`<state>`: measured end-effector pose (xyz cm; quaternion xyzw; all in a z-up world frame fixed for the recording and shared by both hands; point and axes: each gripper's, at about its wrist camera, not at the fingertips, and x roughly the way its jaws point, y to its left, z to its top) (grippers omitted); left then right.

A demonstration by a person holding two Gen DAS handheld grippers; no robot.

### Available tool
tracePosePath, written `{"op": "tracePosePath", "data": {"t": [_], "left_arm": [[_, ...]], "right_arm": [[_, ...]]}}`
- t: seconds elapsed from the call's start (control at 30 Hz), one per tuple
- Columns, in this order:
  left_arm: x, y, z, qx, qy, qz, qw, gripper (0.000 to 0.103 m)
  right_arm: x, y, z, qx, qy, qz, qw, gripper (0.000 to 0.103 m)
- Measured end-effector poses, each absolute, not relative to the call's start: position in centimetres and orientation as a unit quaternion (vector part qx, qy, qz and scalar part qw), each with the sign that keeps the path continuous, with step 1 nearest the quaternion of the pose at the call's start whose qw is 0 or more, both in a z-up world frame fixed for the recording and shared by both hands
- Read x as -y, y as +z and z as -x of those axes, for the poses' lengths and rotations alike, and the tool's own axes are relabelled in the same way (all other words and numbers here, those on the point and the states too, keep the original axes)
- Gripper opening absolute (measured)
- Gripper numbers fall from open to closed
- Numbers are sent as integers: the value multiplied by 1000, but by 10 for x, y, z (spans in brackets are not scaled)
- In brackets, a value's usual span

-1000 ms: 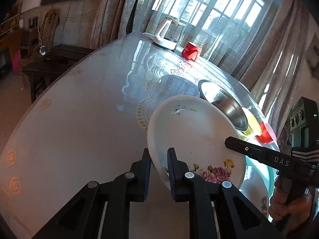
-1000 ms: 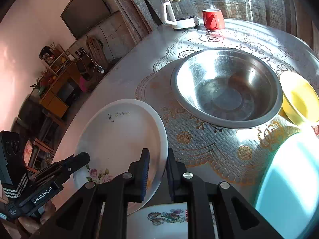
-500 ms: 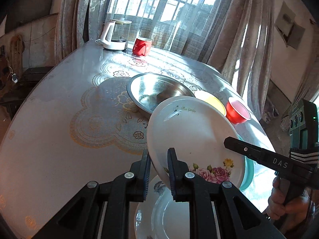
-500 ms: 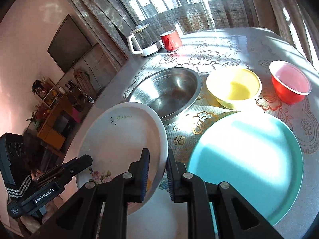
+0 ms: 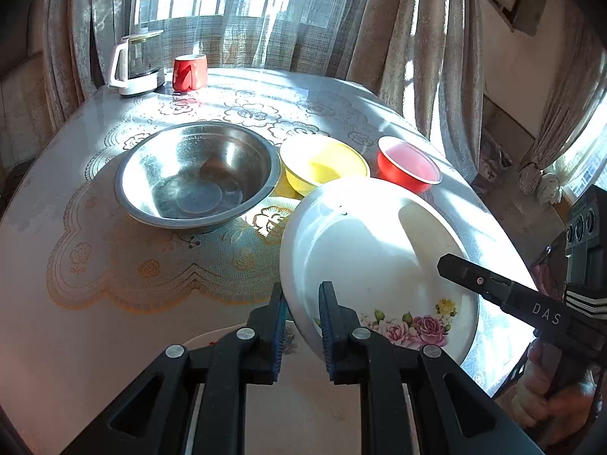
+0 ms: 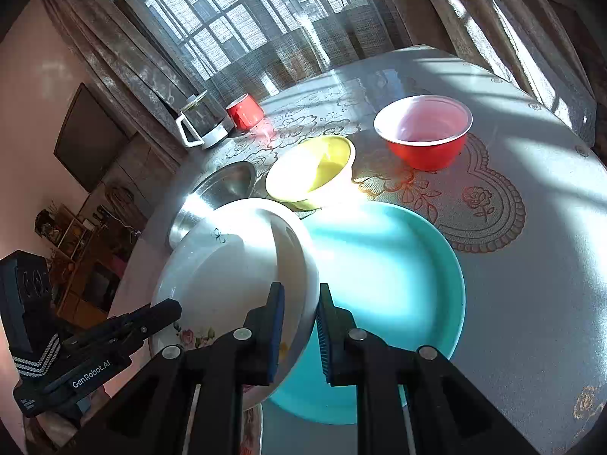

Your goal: Organize plates and bowls

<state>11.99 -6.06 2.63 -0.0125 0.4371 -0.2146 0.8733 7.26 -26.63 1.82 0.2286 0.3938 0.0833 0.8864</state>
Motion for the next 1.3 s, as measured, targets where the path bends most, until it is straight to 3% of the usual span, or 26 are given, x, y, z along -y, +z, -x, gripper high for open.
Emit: {"op": "tracePosePath", "data": {"t": [0.43, 1.3], "left_arm": [[113, -6, -150, -475, -224, -53, 849, 17], [119, -25, -158, -493, -222, -66, 839, 17]], "right_arm": [[299, -21, -80, -416, 19, -234, 879, 18], [294, -35, -84, -433, 0, -210, 877, 19]]}}
